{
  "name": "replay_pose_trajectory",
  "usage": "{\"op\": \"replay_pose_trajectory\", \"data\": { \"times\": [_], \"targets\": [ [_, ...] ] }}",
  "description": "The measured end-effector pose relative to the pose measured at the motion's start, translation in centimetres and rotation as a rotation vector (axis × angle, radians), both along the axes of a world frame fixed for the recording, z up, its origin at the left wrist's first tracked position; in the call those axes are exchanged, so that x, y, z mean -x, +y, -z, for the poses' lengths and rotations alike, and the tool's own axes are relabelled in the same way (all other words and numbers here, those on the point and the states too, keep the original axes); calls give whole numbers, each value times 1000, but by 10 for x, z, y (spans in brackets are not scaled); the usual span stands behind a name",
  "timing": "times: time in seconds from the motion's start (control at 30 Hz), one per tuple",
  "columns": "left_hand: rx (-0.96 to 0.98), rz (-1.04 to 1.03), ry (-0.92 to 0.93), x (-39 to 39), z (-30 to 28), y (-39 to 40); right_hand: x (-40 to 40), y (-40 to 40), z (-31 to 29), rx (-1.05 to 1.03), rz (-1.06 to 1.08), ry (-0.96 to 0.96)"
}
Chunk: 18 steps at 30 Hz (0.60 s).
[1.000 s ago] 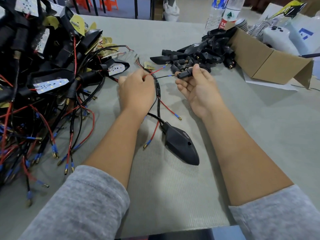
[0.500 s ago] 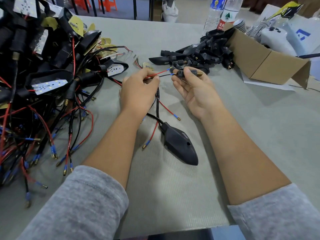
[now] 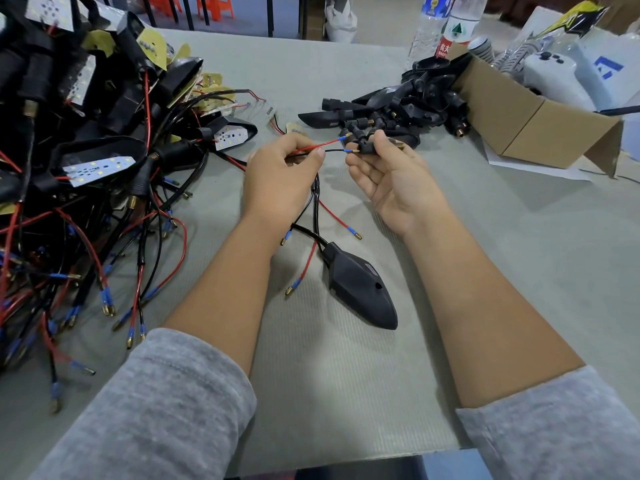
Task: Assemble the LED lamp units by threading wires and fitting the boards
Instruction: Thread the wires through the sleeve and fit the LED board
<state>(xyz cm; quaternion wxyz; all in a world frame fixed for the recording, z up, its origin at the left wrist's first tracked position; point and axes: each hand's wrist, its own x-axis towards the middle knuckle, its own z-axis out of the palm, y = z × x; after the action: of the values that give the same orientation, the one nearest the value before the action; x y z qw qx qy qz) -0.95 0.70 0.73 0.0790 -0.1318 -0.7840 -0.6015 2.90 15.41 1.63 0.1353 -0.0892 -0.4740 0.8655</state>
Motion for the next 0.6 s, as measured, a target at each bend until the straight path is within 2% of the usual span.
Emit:
{"op": "replay_pose_trajectory", "data": {
  "times": [0.37,0.6],
  "targets": [
    [-54,41,-17,0,-2,0,-1,-2,1,-59,-54,31],
    [31,65,35,-2,-2,6,-3,-9,1,-285,-103,17]
  ]
}}
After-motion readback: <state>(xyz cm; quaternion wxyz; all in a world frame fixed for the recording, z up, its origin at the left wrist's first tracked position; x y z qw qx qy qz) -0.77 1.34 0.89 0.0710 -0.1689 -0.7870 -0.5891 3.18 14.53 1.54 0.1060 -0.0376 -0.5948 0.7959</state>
